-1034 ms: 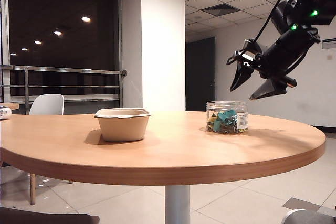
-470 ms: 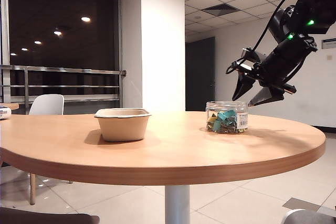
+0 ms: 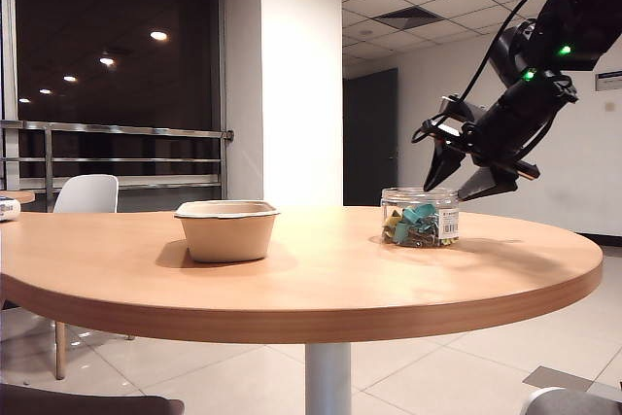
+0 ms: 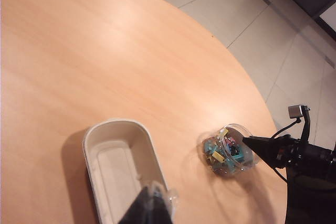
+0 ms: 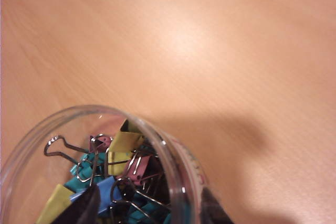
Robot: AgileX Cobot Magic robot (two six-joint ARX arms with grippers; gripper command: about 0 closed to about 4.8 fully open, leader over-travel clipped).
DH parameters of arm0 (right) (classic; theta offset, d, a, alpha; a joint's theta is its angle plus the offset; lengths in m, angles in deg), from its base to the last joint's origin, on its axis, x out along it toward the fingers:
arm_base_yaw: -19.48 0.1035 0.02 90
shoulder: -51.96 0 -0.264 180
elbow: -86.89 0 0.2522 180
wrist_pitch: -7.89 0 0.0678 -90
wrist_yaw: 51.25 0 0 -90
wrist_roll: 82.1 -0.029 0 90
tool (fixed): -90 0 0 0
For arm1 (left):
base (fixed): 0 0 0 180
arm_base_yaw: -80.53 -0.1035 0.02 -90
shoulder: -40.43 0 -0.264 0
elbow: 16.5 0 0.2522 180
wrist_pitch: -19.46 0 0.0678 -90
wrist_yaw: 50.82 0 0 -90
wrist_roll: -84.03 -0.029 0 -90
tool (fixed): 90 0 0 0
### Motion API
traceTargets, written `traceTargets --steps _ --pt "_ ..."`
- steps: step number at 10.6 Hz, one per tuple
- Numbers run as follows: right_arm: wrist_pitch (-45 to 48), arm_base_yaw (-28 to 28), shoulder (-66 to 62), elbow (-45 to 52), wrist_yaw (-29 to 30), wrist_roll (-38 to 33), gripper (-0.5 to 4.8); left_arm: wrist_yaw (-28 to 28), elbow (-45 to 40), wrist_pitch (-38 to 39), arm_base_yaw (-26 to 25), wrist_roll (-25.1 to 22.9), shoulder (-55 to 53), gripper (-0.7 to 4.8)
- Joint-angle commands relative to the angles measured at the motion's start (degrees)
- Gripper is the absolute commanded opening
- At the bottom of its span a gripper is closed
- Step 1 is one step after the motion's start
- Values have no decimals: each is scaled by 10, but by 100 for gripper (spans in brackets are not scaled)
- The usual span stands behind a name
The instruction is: Pick up the box filled with clips, pour some clips from it into the rectangular paper box, and then put the clip box back on the table.
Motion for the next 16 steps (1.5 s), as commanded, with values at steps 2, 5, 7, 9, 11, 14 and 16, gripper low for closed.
traceTargets --steps 2,5,7,9,11,14,16 --pt "-5 1 -10 -2 0 3 206 0 3 -7 0 -1 2 -5" --pt "-5 1 -10 -2 1 3 145 0 3 -7 0 -1 2 -5" --pt "-5 3 -10 -2 0 4 116 -1 3 -8 0 -1 2 -5" --pt "-5 12 -10 -2 -4 23 38 -1 3 -8 0 -1 2 -5" --pt "-5 18 -10 -2 -7 24 39 -1 3 -8 0 -1 2 -5" --pt "-17 26 -9 -11 -8 44 39 -1 3 -7 0 -1 2 -5" --pt "-41 30 -9 -30 -8 61 39 -2 3 -7 0 -1 2 -5"
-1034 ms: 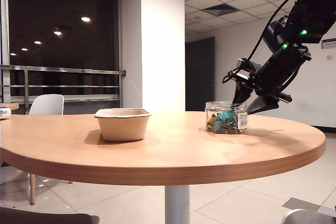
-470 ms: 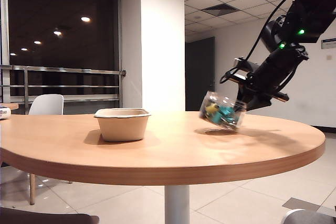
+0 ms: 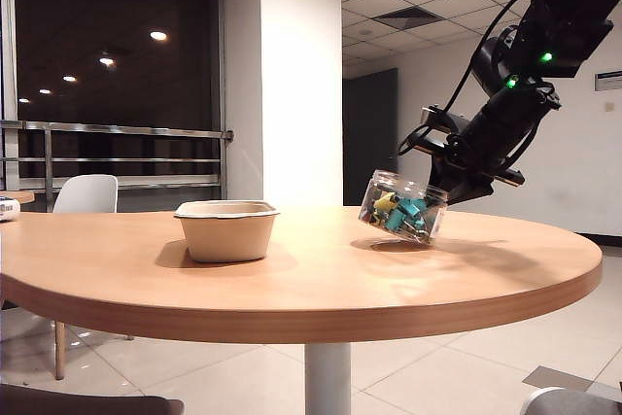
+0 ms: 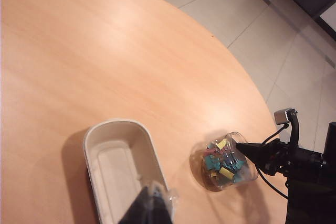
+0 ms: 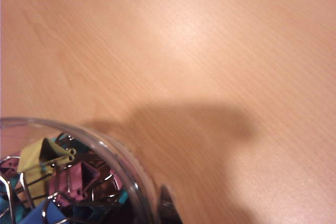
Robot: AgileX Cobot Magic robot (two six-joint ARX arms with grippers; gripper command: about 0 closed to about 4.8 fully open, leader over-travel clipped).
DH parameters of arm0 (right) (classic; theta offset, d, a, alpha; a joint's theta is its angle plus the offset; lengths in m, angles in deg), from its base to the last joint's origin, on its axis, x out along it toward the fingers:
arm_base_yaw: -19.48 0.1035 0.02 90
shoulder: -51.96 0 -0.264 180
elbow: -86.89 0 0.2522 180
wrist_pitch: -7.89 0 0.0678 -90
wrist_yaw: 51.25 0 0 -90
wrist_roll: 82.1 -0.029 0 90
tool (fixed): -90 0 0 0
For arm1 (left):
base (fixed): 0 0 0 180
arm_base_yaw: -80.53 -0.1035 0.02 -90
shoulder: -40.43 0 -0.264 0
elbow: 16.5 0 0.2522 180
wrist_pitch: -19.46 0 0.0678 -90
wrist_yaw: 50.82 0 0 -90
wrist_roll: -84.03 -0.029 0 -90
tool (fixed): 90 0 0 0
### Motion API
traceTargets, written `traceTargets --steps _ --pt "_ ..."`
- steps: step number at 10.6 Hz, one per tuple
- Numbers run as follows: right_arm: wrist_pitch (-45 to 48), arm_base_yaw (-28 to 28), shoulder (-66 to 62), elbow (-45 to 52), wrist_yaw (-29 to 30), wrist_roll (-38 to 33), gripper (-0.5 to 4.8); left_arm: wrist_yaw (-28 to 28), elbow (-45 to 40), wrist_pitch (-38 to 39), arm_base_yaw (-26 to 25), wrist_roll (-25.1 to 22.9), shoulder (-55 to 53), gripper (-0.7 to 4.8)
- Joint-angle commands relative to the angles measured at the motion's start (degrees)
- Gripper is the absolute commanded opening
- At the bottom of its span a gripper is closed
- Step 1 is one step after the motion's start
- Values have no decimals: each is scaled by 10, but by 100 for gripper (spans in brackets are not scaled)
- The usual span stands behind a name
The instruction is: Pick up the box filled with clips, pour some clips from it into the rectangular paper box, and then put the clip box back on the table.
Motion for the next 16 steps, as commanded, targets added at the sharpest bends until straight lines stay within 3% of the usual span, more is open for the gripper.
traceTargets --steps 1,2,12,16 --pt "-29 8 3 -35 0 29 25 -1 3 -8 0 -1 2 -5" --pt "-32 14 3 -44 -9 41 -4 -1 3 -8 0 -1 2 -5" --pt "-39 27 3 -60 -16 44 -4 -1 3 -7 0 -1 2 -5" --pt "-76 64 3 -143 -83 99 -4 1 3 -7 0 -1 2 -5"
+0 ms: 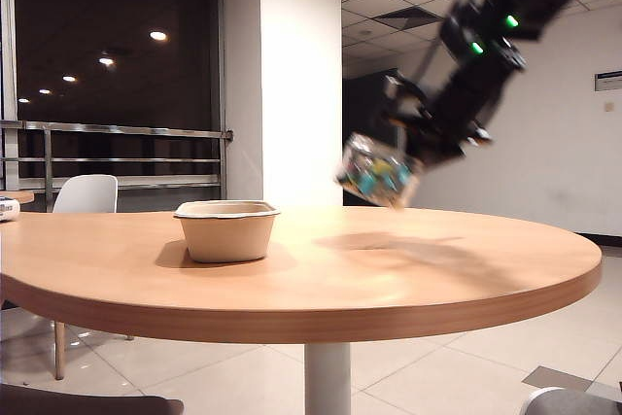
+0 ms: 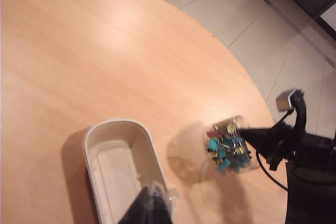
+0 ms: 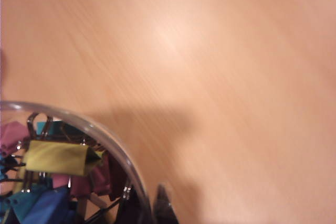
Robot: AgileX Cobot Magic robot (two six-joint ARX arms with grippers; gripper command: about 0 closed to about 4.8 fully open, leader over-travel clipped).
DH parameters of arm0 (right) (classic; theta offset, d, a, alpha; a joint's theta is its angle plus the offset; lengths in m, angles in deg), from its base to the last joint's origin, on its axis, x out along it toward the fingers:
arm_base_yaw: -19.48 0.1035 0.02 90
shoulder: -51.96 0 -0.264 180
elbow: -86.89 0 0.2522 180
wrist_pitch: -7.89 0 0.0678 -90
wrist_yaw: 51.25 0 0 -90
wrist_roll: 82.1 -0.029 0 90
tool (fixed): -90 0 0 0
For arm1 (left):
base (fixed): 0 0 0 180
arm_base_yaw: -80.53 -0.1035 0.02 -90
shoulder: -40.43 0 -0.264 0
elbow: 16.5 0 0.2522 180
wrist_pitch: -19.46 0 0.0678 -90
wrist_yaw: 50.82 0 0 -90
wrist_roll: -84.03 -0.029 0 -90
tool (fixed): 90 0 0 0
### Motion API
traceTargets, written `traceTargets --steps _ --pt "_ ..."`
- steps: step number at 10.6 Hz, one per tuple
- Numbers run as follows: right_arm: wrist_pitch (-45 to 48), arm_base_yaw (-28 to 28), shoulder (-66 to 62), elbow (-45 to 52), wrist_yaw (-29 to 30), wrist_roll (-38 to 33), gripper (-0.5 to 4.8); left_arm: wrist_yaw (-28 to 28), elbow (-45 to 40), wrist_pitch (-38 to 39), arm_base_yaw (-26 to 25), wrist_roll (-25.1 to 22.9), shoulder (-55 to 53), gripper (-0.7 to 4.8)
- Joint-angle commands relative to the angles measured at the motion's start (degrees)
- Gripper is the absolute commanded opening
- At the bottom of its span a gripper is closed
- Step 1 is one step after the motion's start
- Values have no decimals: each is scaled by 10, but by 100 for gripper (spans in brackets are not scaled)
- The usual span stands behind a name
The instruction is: Pick up the box filled with clips, pour some clips from it into the rectangular paper box, and then put the clip box back on the table.
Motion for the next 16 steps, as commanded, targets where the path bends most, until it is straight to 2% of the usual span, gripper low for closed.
traceTargets --steps 1,3,7,10,16 --pt "7 34 5 -65 -60 32 -4 2 3 -7 0 -1 2 -5" --pt "19 58 5 -93 -93 52 -4 2 3 -7 0 -1 2 -5" --pt "121 134 -2 -106 -170 119 -4 2 3 -8 0 -1 2 -5" --pt "162 173 -30 -106 -183 128 -4 2 3 -8 0 -1 2 -5" --pt "239 211 -90 -106 -194 157 -4 2 3 -7 0 -1 2 -5"
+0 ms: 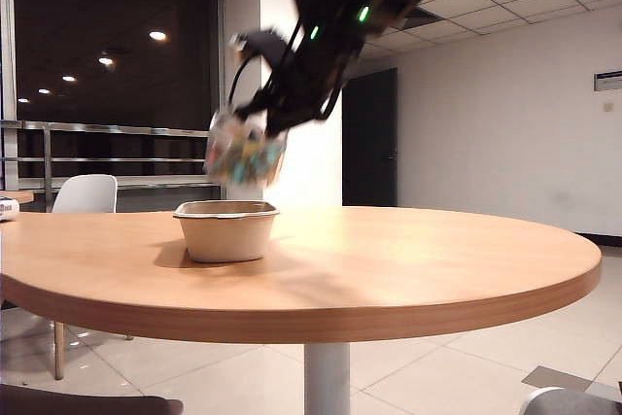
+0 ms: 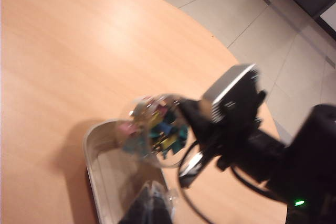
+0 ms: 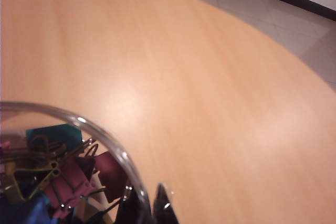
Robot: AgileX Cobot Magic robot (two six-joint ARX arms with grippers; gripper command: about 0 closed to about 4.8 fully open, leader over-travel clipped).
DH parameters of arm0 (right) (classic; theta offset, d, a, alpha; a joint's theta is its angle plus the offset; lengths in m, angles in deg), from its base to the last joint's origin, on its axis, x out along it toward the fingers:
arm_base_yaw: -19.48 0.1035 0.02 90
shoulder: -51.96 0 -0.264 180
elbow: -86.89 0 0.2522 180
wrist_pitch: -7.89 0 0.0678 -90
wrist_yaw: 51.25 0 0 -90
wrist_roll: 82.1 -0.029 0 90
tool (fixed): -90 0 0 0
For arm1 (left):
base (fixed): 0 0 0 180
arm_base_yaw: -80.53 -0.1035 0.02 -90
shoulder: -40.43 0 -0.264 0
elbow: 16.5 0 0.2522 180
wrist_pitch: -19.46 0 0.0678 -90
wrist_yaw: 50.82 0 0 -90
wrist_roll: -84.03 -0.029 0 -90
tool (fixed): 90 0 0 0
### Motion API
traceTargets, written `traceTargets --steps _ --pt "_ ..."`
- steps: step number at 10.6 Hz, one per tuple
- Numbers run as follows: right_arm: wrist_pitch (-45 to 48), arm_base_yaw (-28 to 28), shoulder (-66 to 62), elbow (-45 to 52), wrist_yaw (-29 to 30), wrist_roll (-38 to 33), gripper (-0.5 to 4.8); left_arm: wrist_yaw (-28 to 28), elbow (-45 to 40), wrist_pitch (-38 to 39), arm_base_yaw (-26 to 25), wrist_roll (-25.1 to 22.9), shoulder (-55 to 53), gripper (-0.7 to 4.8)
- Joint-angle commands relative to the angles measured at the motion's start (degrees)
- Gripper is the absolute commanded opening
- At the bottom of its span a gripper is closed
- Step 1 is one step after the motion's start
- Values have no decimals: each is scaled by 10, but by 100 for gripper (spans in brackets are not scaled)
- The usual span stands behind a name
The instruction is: Pick up the box filled with clips, pour some clips from it into the rectangular paper box, and then put the clip box back on the table.
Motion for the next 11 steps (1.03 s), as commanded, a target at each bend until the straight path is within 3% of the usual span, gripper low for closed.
traceTargets --steps 1,6,7,8,10,11 --pt "85 16 -22 -6 -1 23 -4 2 3 -8 0 -1 2 -5" --pt "193 29 -54 -5 -1 188 -4 1 3 -10 0 -1 2 -5" --pt "318 30 -85 -3 -40 232 -4 -5 3 -7 0 -4 2 -6" --pt "348 30 -92 -2 -43 248 -4 -5 3 -8 0 -9 2 -6" --pt "477 45 -101 43 -80 320 -4 -15 3 -8 0 -30 2 -6" --pt "556 48 -101 70 -80 321 -4 -15 3 -7 0 -30 2 -6"
